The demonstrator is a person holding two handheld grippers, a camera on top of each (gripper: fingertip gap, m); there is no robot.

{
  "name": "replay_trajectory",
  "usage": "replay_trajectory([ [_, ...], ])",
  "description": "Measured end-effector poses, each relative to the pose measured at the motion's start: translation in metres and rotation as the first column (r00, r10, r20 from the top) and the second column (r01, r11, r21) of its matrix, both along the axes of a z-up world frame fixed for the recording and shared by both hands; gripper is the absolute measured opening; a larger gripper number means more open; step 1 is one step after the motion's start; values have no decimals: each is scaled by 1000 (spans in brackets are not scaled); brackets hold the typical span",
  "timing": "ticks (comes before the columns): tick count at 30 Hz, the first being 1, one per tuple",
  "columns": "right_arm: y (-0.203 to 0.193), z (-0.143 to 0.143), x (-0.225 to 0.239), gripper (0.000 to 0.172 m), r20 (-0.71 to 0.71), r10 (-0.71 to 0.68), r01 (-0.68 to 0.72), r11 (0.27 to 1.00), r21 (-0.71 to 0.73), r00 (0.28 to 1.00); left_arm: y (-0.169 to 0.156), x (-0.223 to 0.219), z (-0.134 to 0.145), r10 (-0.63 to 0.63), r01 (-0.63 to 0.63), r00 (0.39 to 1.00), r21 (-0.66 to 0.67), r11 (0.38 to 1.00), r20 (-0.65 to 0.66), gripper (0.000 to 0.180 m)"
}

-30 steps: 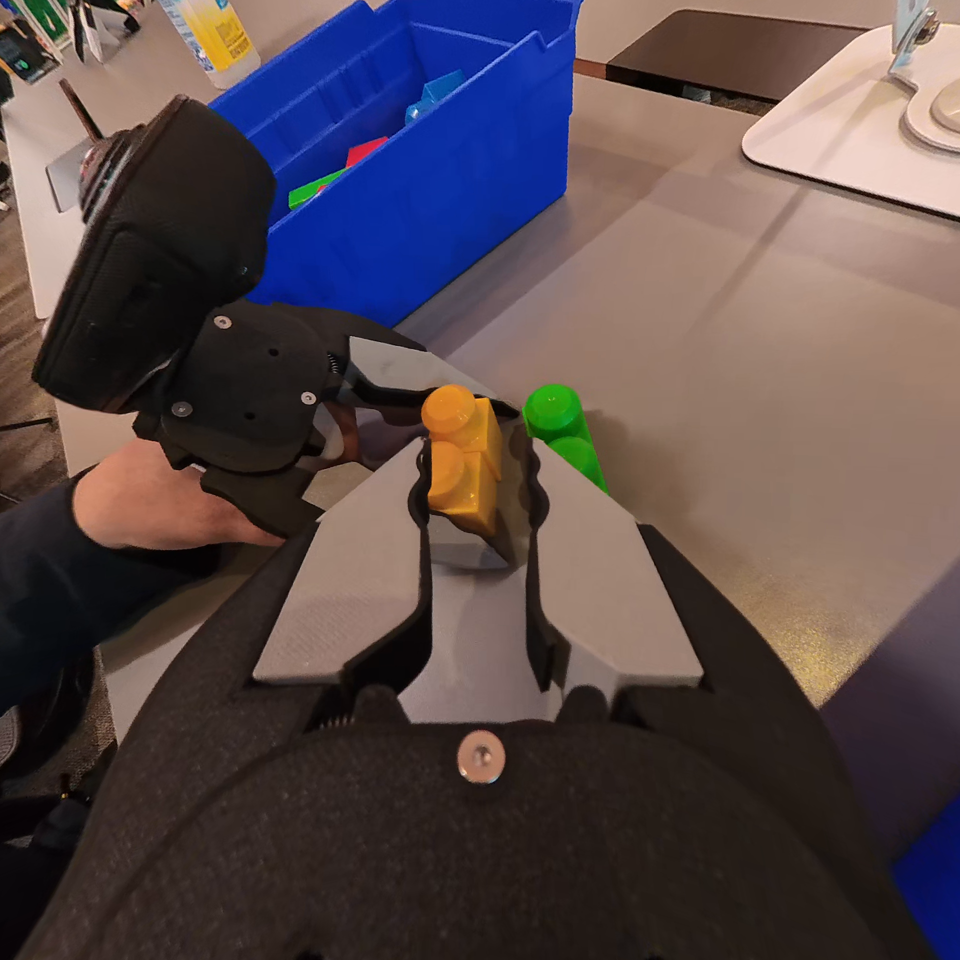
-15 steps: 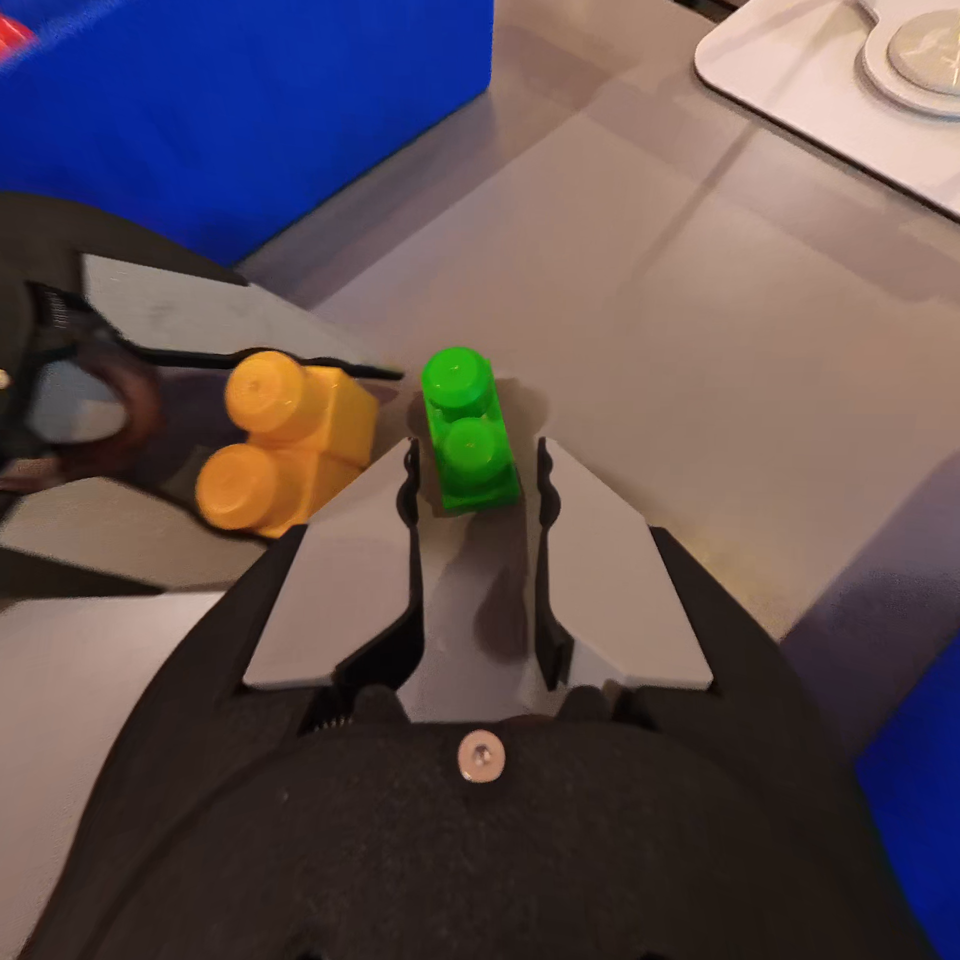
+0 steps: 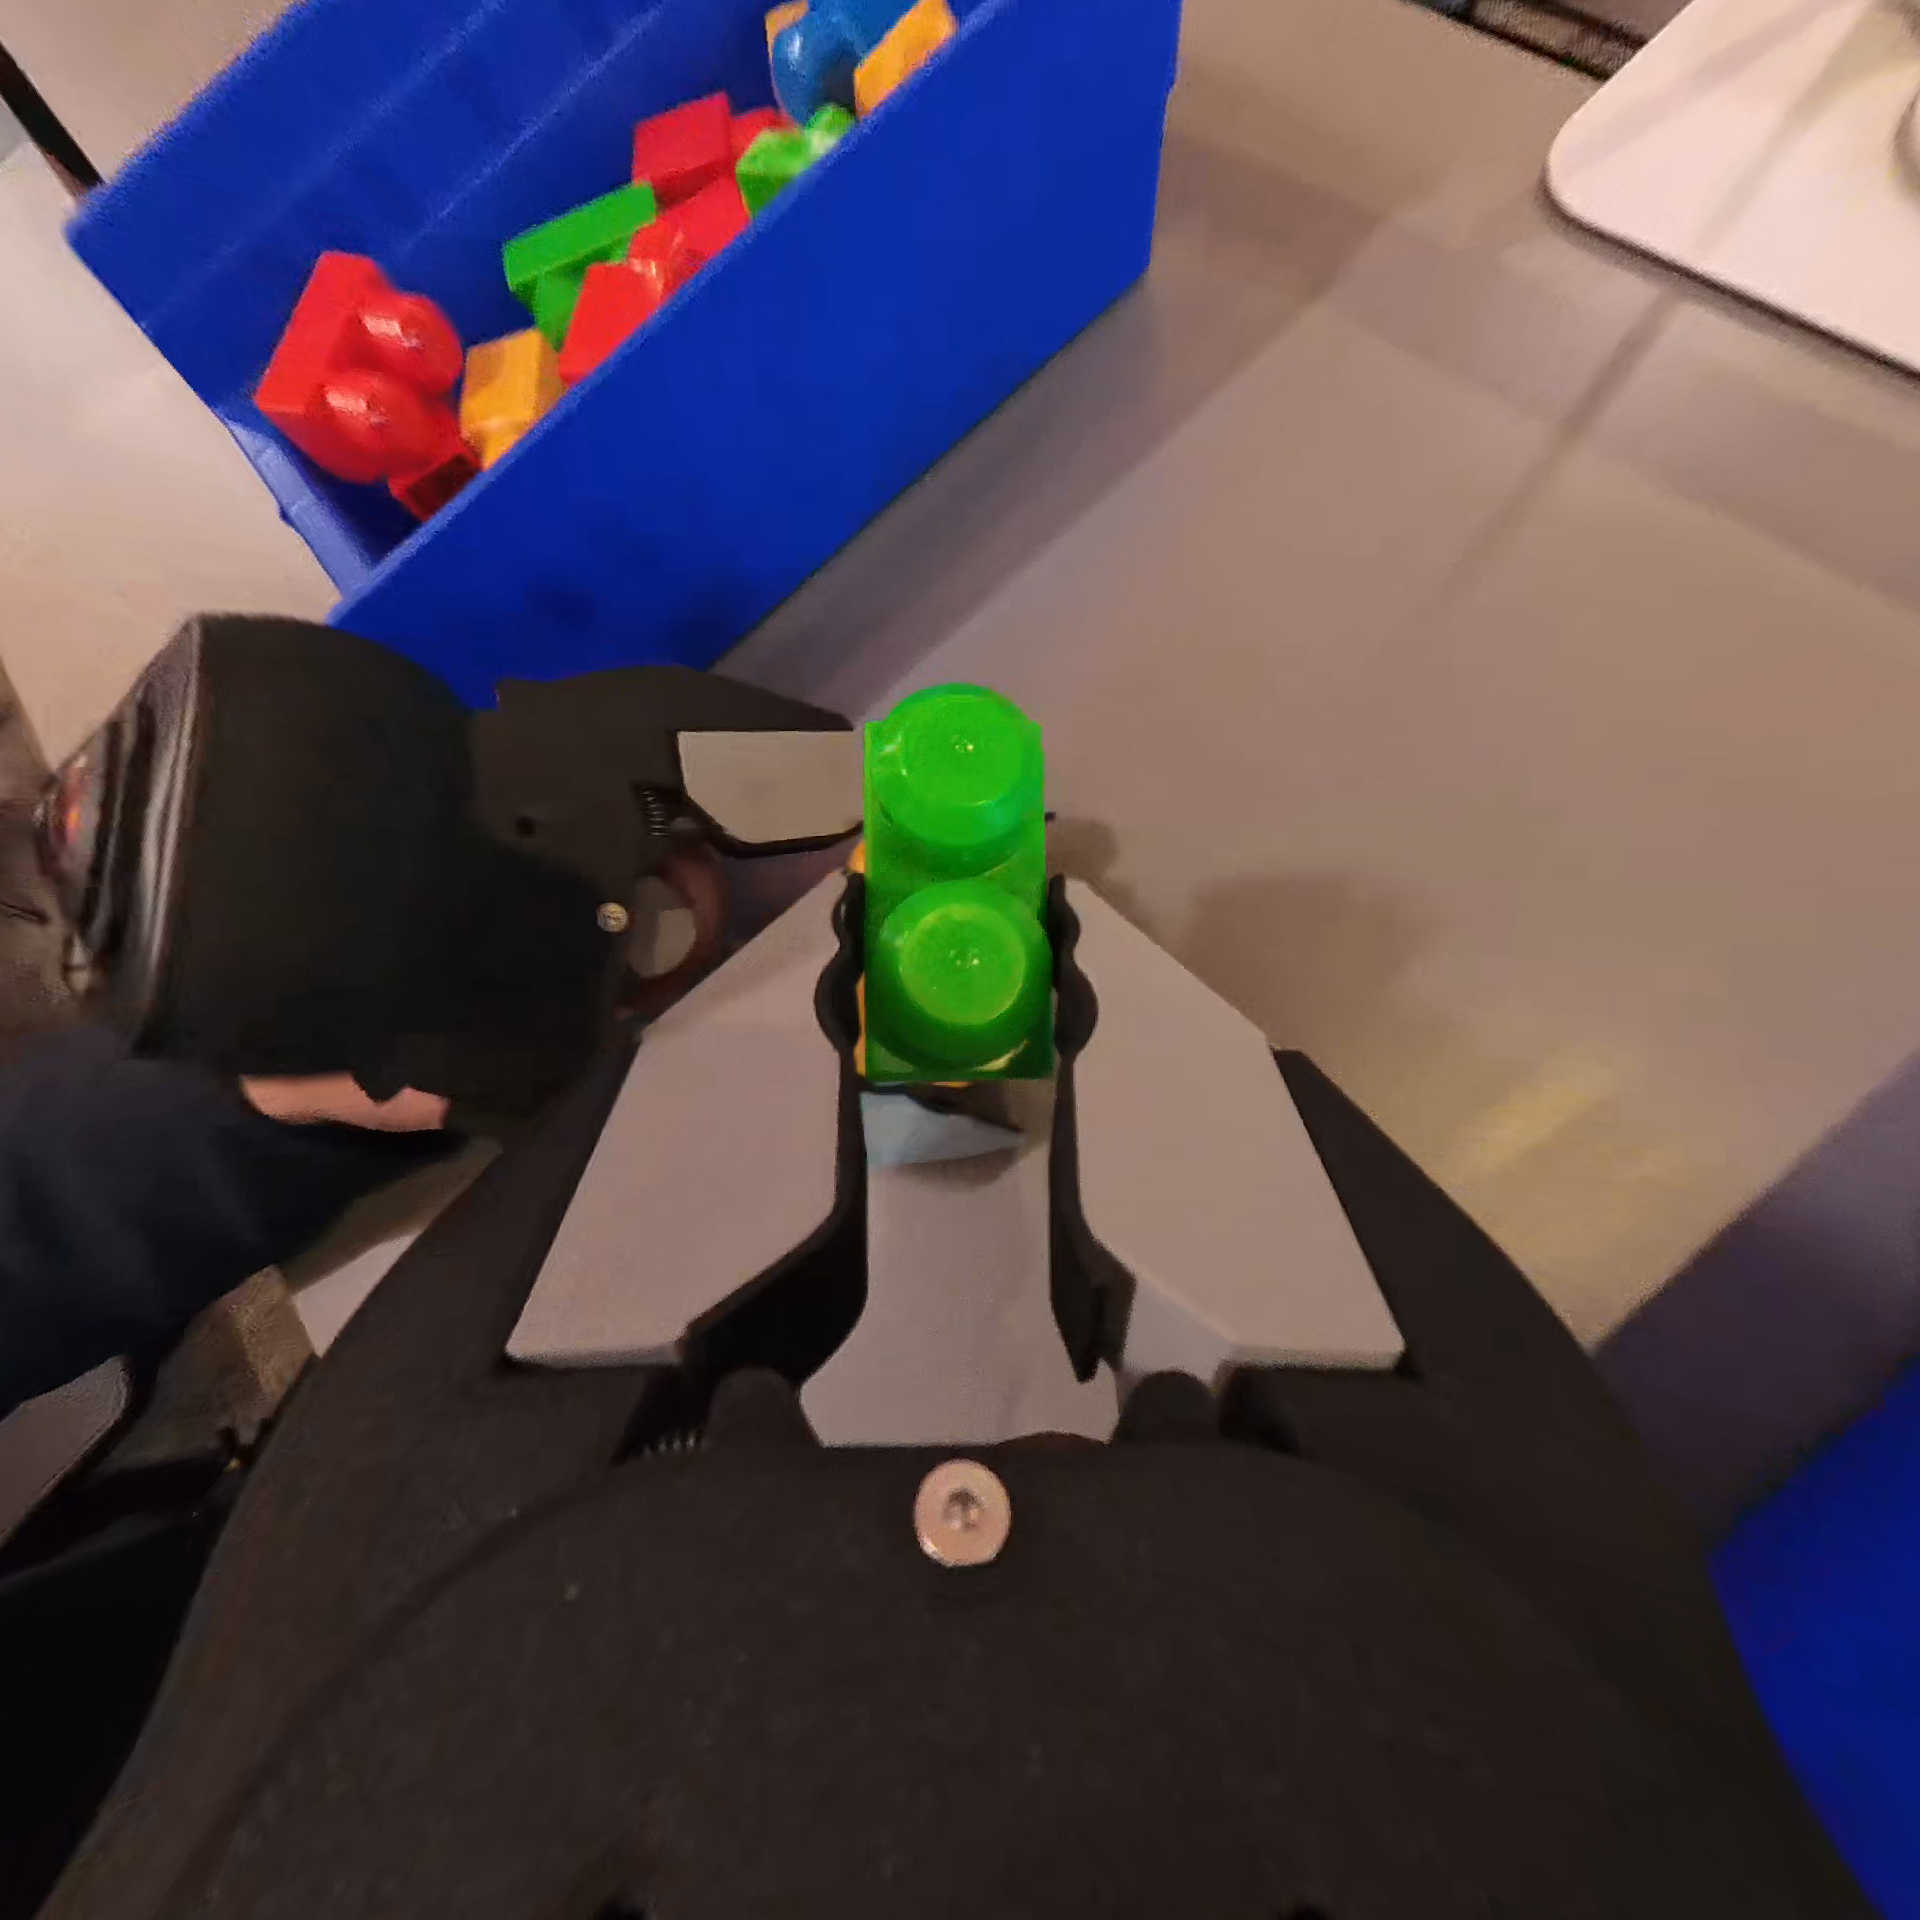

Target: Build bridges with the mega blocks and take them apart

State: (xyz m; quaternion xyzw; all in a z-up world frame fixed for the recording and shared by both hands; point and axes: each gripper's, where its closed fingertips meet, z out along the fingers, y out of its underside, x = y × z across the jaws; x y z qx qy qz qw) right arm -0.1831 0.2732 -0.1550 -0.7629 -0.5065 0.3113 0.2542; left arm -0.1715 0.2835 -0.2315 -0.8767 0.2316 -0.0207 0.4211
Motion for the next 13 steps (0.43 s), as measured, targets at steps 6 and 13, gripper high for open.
replay_trajectory([
  [6,-8,-8,-2,32,-34,-82,80,996,-35,996,9,2,12,57,-53,998,95,994,-39,85],
  [13,-11,-18,6,32,-22,-131,132,990,52,991,12,3,13,65,-57,996,116,992,-67,84],
])
